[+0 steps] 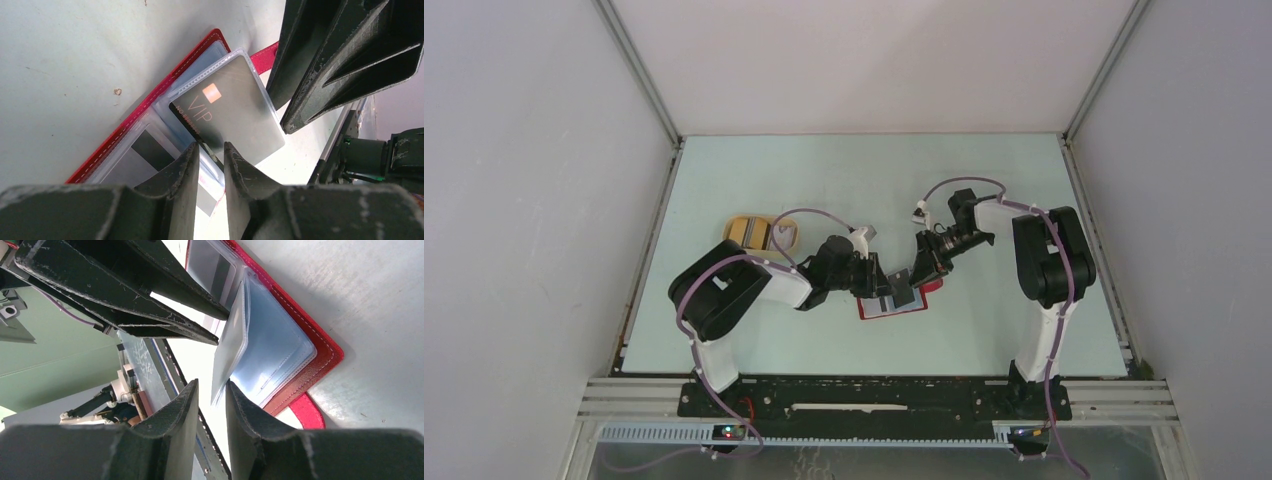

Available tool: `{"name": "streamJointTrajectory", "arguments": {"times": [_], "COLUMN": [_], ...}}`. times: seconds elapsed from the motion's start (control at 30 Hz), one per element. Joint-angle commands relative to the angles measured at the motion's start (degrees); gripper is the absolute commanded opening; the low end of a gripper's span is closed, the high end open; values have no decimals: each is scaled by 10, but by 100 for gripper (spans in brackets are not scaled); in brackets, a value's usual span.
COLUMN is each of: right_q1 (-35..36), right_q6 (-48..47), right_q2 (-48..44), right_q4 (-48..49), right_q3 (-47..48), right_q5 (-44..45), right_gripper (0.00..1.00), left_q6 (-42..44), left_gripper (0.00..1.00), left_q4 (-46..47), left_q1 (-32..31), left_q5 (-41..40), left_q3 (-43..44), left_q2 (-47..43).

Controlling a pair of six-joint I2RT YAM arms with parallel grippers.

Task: Put the credit cards into the card holder
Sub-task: Turn over the card slot in the card holder.

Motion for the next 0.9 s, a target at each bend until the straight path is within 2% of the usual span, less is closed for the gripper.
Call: {"name": "streamJointTrajectory", "arguments": {"times": [0.0,0.27,0.53,0.77,0.87], "right_q1": [4,15,15,16,18], "right_q6": [-13,-12,1,6,7], "right_q2": [-21,-8,13,27,33], "right_q4": [-10,-14,-10,-7,-5], "right_q3": [15,15,15,15,15], "right_q5": [-10,-68,-111,-119,-121], "right_gripper": [34,34,32,32,30], "left_q6": [-9,-56,-99,-149,-171], "left_gripper": [31,39,54,60,68], "left_q4": [30,104,179,266,305], "left_q1": [-2,8,22,37,43], "left_q5": [4,31,46,54,60], "left_q3": [-5,-28,-58,-88,-96], "left_q2": [-10,-11,-9,3,14]}}
